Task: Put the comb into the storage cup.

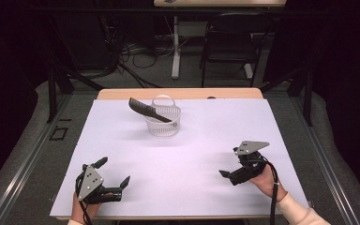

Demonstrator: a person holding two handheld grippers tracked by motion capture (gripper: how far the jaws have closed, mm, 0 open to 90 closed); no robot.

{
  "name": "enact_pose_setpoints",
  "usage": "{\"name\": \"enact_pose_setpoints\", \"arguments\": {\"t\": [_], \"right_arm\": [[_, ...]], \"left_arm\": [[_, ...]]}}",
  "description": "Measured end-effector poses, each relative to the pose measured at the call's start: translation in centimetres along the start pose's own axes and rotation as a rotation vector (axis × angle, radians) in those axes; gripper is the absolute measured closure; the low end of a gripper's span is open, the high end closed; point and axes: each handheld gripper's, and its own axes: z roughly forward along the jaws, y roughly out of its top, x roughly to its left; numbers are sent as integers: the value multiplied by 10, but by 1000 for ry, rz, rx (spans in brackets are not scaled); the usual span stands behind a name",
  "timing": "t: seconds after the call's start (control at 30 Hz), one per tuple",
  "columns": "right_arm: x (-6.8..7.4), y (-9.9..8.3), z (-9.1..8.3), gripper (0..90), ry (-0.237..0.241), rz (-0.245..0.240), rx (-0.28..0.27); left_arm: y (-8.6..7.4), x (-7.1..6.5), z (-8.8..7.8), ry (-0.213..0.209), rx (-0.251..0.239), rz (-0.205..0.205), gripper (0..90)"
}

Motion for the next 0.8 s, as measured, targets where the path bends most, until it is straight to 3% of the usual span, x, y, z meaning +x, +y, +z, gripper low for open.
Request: {"name": "enact_pose_setpoints", "arguments": {"t": [0.8], "right_arm": [[16, -27, -18, 0, -124, -39, -40]], "left_arm": [[0, 0, 0, -6, -3, -11, 12]]}}
